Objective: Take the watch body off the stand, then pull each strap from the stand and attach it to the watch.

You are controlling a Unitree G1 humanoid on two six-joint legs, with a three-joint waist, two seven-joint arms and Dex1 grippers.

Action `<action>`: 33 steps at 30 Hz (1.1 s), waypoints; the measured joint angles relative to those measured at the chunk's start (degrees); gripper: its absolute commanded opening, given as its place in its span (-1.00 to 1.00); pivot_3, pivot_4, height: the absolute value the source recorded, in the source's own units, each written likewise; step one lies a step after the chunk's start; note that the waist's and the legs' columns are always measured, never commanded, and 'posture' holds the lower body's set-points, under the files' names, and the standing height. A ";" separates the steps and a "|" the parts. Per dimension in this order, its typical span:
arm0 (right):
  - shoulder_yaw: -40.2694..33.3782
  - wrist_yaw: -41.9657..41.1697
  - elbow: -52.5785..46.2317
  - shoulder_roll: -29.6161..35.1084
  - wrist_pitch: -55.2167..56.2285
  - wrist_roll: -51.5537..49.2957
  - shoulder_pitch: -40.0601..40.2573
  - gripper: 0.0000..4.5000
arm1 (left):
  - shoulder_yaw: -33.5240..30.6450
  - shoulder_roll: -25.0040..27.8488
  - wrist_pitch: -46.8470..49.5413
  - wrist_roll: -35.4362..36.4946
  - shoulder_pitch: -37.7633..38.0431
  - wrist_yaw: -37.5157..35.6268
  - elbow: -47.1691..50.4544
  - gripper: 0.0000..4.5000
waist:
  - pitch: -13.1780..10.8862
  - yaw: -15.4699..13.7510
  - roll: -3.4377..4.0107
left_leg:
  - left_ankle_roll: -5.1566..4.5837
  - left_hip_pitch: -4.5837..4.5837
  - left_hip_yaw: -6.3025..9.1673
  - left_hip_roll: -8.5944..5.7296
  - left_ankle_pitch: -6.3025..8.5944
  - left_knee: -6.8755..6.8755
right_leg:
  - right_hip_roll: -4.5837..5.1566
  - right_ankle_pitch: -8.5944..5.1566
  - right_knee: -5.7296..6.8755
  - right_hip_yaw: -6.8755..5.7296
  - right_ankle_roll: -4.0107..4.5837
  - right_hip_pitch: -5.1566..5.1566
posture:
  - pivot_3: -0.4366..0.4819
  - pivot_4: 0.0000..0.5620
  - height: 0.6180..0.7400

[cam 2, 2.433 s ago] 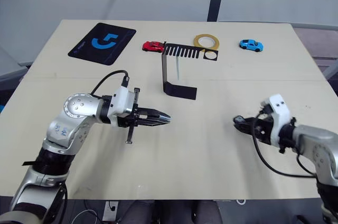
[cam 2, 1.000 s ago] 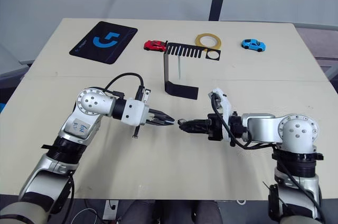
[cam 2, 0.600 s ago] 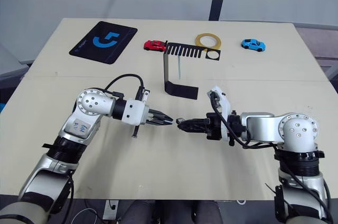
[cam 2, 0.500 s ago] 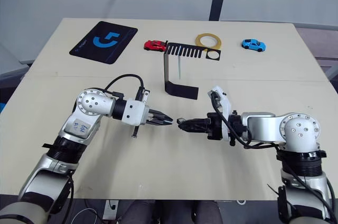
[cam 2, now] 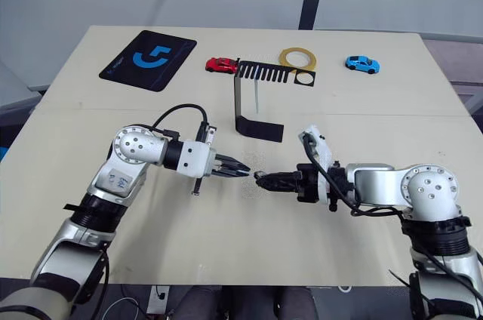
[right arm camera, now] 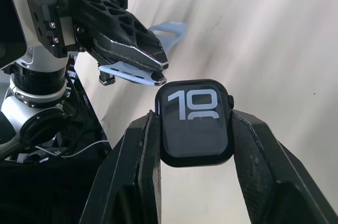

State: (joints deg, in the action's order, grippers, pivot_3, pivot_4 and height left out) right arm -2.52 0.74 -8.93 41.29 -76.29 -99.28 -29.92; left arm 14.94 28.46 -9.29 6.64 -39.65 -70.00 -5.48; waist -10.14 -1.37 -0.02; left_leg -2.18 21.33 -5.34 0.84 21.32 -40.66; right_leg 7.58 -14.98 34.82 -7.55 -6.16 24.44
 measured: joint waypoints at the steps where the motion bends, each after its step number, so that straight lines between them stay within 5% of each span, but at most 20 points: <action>1: 0.01 0.02 -0.02 0.35 0.19 -0.28 0.02 -0.32 | 0.00 -0.07 0.00 0.00 0.00 0.00 0.00 -1.00 | 0.00 -0.01 0.00 | 0.00 0.00 0.00 0.00 0.00 0.00 | 0.00 0.00 0.00 0.00 0.00 0.00 | -0.05 -0.47 0.86; 33: 2.60 0.42 -1.19 2.64 4.20 -3.05 1.10 -0.32 | 0.00 -0.99 -0.18 -0.15 0.00 0.06 -1.57 -1.00 | 0.00 -0.01 0.00 | -0.02 0.01 0.00 0.02 0.01 0.00 | 0.00 0.00 -0.04 -0.02 0.00 0.00 | -0.05 -0.47 0.86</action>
State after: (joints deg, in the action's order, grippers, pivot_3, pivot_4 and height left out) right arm 0.08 1.16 -10.12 43.93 -72.10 -102.33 -28.82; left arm 14.95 27.47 -9.48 6.49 -39.65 -69.94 -7.05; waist -10.14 -1.39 -0.03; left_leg -2.20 21.34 -5.34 0.86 21.33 -40.66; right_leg 7.59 -14.98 34.77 -7.57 -6.16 24.44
